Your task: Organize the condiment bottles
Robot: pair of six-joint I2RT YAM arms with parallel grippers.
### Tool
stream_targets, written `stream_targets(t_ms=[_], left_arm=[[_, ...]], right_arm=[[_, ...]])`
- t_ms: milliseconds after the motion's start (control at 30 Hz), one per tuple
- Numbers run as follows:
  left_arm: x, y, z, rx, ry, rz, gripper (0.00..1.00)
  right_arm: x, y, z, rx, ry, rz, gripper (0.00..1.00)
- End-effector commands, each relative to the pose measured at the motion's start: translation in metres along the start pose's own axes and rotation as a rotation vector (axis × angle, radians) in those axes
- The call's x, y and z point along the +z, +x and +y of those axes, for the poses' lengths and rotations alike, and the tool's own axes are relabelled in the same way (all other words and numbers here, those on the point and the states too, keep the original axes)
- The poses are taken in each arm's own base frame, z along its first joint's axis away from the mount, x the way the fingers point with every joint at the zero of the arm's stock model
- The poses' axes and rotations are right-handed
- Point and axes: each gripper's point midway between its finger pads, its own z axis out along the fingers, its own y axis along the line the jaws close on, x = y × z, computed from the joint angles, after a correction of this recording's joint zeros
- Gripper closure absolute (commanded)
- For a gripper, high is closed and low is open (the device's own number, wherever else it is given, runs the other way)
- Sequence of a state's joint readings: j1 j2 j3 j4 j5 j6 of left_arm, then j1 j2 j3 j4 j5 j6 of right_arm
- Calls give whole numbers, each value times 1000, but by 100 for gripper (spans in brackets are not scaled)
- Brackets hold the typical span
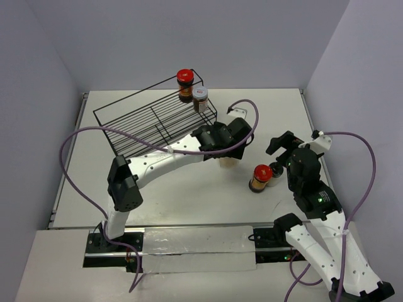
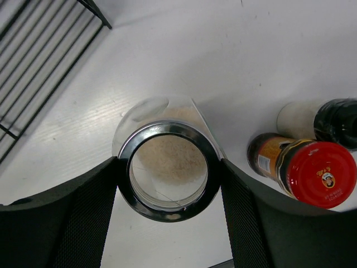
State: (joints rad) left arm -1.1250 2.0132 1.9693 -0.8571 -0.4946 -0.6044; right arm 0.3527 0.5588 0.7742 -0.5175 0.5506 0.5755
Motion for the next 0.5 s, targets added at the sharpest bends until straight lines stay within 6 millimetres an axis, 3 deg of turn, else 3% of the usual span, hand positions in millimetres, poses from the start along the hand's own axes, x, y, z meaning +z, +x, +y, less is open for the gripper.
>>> stream_targets(t_ms=[0, 100, 167, 467], left_arm=[[-50, -71, 25, -84, -2, -167, 90], [-61, -89, 41, -101, -20, -203, 90], [-68, -108, 67, -132, -58, -239, 90], [-83, -145, 137, -220, -159, -321, 90]], right_arm=[[-7, -27, 12, 43, -43, -67, 0], [-7, -26, 11, 36, -38, -65, 0], [-6, -26, 11, 31, -37, -66, 0], [-2, -22, 14, 25, -39, -52, 0]])
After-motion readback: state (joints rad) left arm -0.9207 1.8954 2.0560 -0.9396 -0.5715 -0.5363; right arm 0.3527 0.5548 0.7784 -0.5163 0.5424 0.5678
